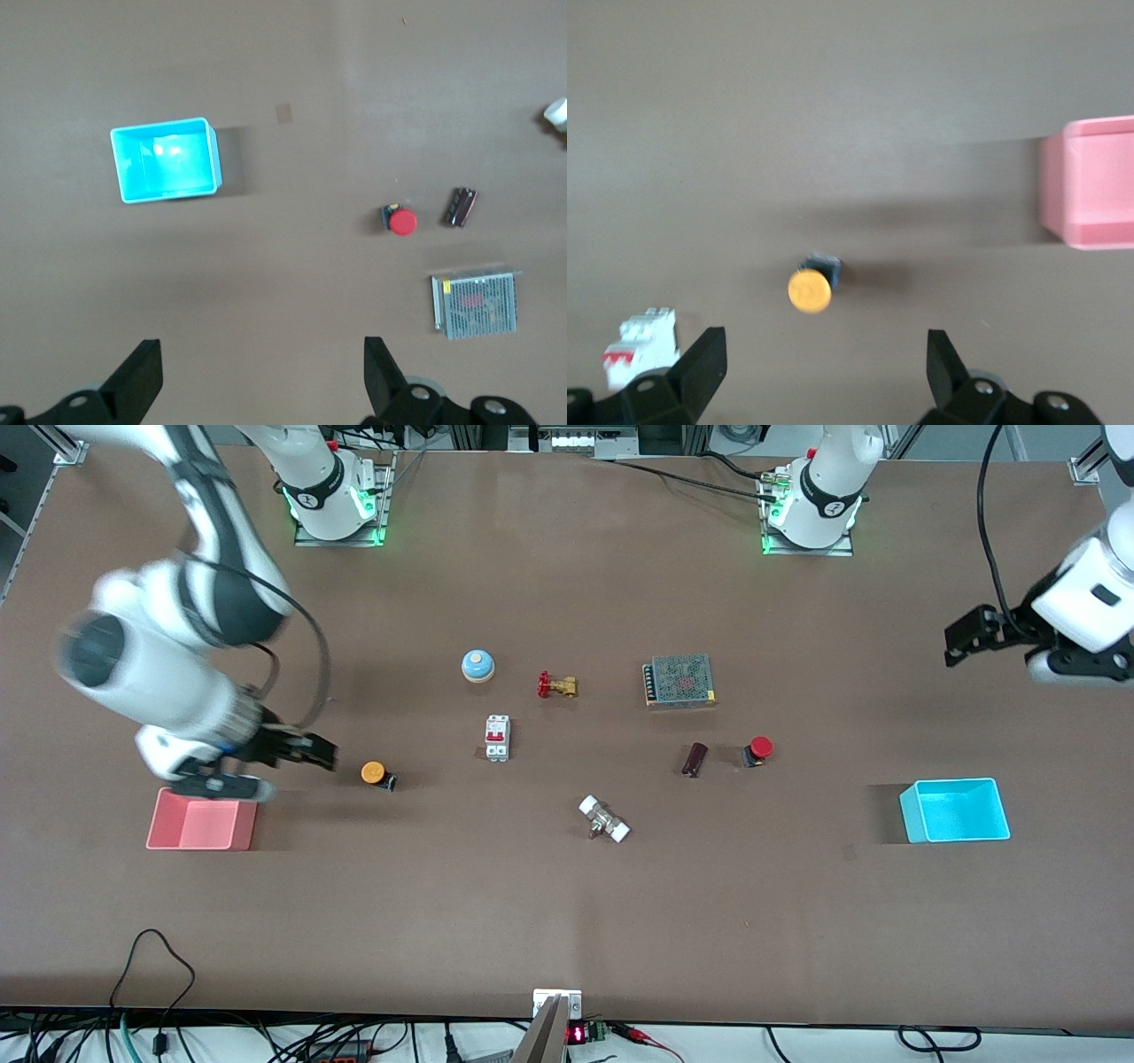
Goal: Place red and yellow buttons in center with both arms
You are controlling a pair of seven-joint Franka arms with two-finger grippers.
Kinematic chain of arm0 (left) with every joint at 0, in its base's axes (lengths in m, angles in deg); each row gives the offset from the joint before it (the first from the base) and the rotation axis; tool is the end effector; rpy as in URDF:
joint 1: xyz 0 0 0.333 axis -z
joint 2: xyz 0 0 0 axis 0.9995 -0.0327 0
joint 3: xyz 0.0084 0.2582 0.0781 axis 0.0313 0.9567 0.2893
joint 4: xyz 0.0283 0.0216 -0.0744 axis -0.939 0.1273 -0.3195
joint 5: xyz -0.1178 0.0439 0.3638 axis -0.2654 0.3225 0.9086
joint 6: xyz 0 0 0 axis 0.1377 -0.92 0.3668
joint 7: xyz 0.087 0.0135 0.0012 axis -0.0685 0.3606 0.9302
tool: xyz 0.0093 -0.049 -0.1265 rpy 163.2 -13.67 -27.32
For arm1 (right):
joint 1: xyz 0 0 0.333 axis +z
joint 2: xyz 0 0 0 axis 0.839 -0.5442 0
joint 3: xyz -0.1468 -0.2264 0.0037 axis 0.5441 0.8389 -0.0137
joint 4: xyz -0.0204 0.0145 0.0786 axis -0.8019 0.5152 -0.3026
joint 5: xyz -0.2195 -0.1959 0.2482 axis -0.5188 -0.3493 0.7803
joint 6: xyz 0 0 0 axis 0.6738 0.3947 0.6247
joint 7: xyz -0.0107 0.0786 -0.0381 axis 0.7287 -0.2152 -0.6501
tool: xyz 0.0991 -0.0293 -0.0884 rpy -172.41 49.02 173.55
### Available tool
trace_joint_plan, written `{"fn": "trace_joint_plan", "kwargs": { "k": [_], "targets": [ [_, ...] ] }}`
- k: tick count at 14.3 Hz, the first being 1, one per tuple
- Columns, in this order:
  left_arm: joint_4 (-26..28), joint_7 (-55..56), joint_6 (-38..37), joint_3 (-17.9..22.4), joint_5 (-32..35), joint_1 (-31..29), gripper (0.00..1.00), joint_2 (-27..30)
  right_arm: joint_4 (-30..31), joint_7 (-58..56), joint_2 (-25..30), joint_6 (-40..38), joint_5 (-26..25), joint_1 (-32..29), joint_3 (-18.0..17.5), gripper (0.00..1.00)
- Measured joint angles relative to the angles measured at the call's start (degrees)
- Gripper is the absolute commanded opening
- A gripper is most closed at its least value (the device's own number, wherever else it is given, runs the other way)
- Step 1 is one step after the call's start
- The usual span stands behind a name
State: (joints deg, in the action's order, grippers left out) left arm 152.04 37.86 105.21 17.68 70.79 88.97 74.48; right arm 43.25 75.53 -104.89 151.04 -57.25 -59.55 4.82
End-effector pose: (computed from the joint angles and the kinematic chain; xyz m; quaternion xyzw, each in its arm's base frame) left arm 0.5424 -0.0206 0.5160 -0.9994 0.0260 0.0117 0.0189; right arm 0.6143 0.1055 0.3706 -0.9983 0.0381 -0.0132 0.0417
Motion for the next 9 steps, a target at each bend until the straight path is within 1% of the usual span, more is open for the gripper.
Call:
{"fn": "trace_joint_plan", "kwargs": {
  "k": [2,5,9],
  "targets": [
    [0.78,0.0,0.67,-0.99,0.0,0.13,1.0,0.61,-2.52,-0.97,3.77,-5.86,0.03,-0.81,1.76,1.0],
    [1.02,0.0,0.57,-1.84,0.0,0.27,1.0,0.6,-3.19,-1.32,8.96,-10.82,-0.7,-1.43,4.05,1.0],
    [1.12,0.0,0.56,-1.82,0.0,0.16,1.0,0.6,-3.6,-1.34,13.33,-16.73,-3.55,-1.68,4.68,1.0]
  ]
}}
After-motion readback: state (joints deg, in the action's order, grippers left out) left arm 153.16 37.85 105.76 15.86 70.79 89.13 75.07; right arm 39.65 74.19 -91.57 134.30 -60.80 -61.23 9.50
